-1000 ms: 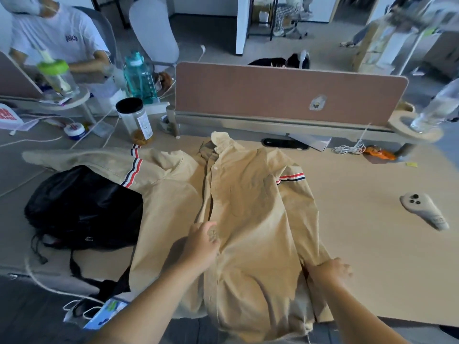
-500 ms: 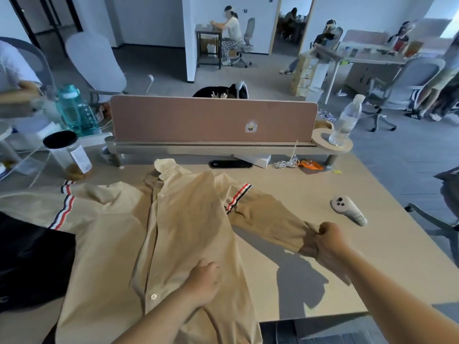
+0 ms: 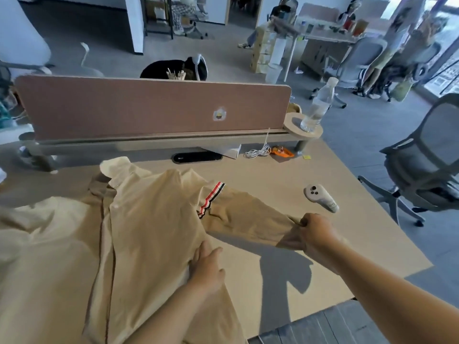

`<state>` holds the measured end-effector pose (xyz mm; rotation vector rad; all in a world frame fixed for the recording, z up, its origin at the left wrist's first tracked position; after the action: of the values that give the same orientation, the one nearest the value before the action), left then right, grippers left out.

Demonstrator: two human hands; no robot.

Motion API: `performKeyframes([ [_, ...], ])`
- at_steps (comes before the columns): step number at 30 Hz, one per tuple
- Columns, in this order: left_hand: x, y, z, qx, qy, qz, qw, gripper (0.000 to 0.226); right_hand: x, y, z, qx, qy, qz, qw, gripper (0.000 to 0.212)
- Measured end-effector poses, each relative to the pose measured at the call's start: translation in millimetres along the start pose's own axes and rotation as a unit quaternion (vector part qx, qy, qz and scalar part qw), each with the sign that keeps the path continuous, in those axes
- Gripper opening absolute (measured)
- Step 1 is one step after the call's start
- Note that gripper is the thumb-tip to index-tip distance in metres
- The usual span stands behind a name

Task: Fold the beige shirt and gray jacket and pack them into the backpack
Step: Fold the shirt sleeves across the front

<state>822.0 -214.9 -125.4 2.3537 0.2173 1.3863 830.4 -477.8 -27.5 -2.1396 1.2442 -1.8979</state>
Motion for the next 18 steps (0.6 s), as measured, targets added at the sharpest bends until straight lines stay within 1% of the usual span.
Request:
performKeyframes([
  [1, -1, 2, 4, 0.018, 0.016, -0.001, 1.0, 0.059, 2, -4, 2, -0.005, 0.013, 0.014, 1.0, 0.006],
  [2, -4, 7, 9, 0.03, 0.028, 0.012, 0.999, 0.06, 1, -3, 9, -0.019, 0.012, 0.023, 0.999, 0.007],
  [3, -6, 11, 13, 0.051, 0.051, 0.016, 0.997, 0.06, -1, 4, 20, -0.015, -0.001, 0.021, 1.0, 0.006],
  [5, -12, 18, 24, 0.101, 0.079, 0.02, 0.992, 0.062, 4, 7, 38, 0.019, -0.03, -0.023, 0.999, 0.002],
  [7, -18, 27, 36, 0.144, 0.083, 0.021, 0.986, 0.066, 18, 11, 66, 0.05, -0.037, -0.043, 0.997, 0.005],
  [10, -25, 48, 57, 0.218, 0.053, -0.001, 0.975, 0.069, 42, 19, 122, 0.087, -0.052, -0.082, 0.991, 0.013],
  [13, -38, 76, 72, 0.284, 0.031, -0.007, 0.958, 0.07, 71, 28, 178, 0.149, -0.049, -0.136, 0.978, 0.012],
  [15, -46, 98, 82, 0.316, 0.019, 0.0, 0.948, 0.075, 91, 40, 215, 0.181, -0.049, -0.147, 0.971, 0.007],
  [16, -48, 109, 86, 0.33, 0.016, -0.002, 0.944, 0.077, 102, 45, 232, 0.187, -0.053, -0.148, 0.97, 0.003],
  [18, -51, 125, 95, 0.345, 0.007, -0.005, 0.938, 0.078, 124, 60, 266, 0.181, -0.043, -0.141, 0.972, 0.006],
])
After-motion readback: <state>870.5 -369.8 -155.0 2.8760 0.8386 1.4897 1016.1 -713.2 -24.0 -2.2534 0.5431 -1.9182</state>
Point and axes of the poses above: each hand's wrist, its own z-axis towards the middle knuckle, its own x-axis out of the back of the hand, y = z × x, the point moved 1 cm from there along z, towards the middle knuckle, and after that the axes turned 8 degrees about z, right-handed, at the moved point
